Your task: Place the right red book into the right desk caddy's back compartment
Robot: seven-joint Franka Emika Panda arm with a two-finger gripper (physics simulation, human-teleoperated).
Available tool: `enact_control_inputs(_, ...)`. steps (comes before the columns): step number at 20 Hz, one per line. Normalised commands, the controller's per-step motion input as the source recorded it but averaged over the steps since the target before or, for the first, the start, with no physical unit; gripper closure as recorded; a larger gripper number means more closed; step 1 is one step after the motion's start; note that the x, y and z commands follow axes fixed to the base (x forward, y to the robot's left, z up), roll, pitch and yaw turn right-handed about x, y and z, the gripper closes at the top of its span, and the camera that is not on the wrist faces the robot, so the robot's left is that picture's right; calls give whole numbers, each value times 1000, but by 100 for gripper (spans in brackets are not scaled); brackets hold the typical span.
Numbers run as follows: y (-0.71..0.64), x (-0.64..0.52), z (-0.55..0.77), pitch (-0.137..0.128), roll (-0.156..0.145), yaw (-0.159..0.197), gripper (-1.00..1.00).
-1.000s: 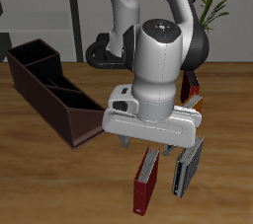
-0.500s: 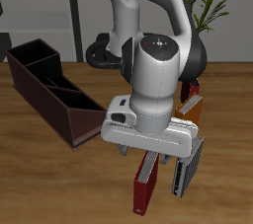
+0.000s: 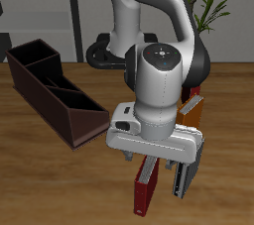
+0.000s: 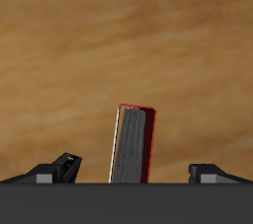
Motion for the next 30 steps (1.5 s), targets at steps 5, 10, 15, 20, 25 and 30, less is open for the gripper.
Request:
enact_control_inputs(5, -45, 38, -69, 26, 6, -29, -100)
enact_control_inputs(10, -41, 27, -72, 11, 1, 1, -100)
enact_control_inputs(15, -85, 38, -170, 29, -15, -19, -100)
enact_control_inputs(20, -91, 50, -168, 23, -8, 10, -100)
enact_control_inputs(25, -68, 10, -162, 37, 13, -9, -100)
enact_control_inputs(30, -24, 1, -23, 0, -9, -20, 100)
